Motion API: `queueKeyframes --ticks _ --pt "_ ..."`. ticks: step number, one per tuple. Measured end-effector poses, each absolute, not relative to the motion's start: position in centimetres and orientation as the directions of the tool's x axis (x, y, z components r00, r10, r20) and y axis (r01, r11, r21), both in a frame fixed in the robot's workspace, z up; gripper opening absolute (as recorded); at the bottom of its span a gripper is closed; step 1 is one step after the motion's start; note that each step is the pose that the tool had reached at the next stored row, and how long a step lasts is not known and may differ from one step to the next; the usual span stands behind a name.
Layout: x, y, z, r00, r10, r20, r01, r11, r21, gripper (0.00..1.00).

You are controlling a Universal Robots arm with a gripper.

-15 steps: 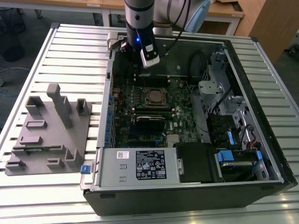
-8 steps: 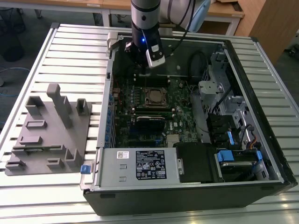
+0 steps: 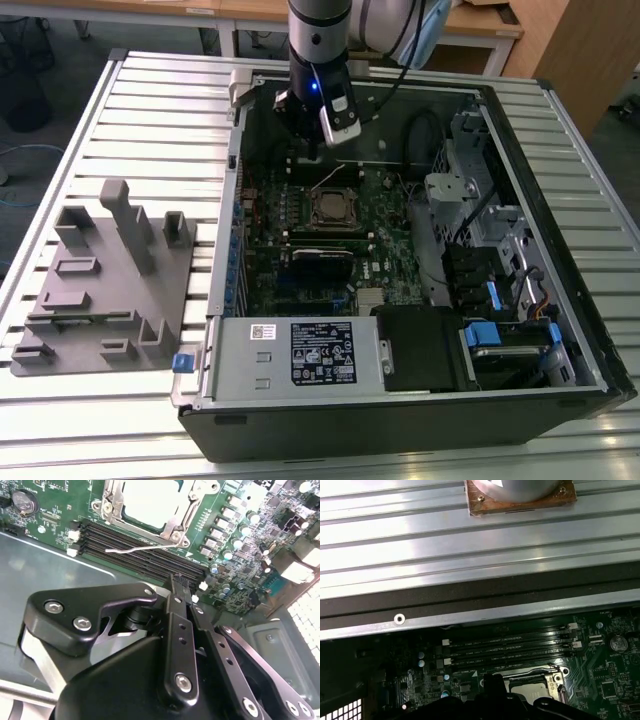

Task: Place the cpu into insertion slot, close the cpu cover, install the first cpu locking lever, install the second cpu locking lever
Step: 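Install the first cpu locking lever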

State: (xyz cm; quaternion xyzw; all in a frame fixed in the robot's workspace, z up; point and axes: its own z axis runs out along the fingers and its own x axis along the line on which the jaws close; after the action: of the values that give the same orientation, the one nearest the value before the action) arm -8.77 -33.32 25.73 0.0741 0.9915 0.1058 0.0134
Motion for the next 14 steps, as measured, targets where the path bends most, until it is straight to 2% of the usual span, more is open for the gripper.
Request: queueKeyframes --ticks 14 --pt "-7.1 -33.3 25.7 -0.989 0.149 -0.011 0.144 0.967 0.209 0.1"
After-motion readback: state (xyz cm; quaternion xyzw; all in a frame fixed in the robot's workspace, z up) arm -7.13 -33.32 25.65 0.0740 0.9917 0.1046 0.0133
